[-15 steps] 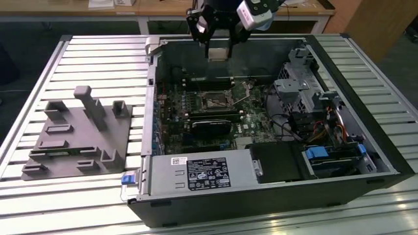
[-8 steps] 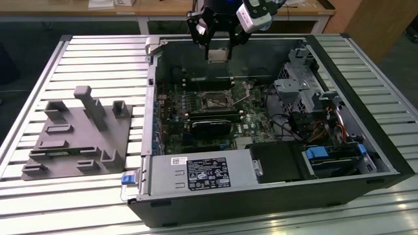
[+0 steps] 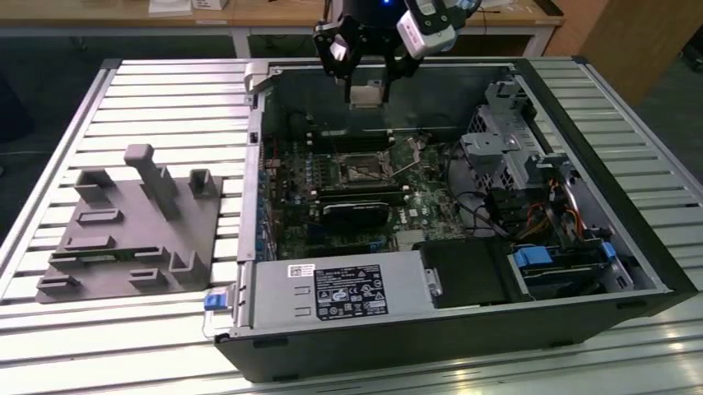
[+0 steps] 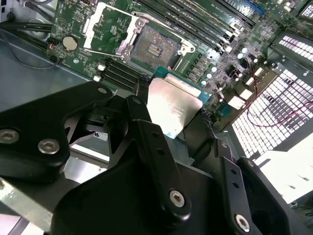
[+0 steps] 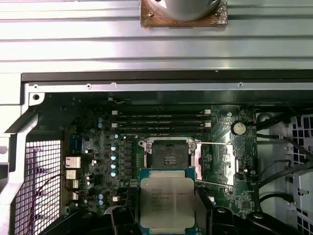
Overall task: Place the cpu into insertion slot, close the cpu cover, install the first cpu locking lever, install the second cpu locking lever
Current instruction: 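Place the cpu into insertion slot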
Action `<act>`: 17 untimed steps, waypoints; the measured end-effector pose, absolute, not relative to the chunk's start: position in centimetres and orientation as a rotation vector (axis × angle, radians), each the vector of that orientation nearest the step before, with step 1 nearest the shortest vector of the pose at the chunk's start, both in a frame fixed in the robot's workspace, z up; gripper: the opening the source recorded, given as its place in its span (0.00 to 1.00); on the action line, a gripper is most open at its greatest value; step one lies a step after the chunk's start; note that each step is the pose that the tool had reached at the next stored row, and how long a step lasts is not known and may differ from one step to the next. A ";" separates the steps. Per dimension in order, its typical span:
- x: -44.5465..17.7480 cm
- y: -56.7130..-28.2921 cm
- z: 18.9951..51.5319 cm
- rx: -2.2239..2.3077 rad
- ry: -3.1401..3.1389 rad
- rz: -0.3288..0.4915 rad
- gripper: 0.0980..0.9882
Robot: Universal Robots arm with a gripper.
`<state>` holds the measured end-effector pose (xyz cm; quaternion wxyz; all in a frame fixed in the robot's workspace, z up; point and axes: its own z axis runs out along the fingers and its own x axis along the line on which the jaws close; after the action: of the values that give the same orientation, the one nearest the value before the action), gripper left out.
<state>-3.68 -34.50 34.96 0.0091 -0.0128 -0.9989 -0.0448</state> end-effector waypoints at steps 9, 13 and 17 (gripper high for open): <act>-3.7 -34.5 34.6 -0.040 -3.121 -0.140 0.49; -3.7 -34.5 34.4 -0.040 -3.122 -0.140 0.49; -3.7 -34.5 34.2 -0.040 -3.123 -0.139 0.49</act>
<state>-3.68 -34.50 34.21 0.0075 -0.0127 -0.9989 -0.0445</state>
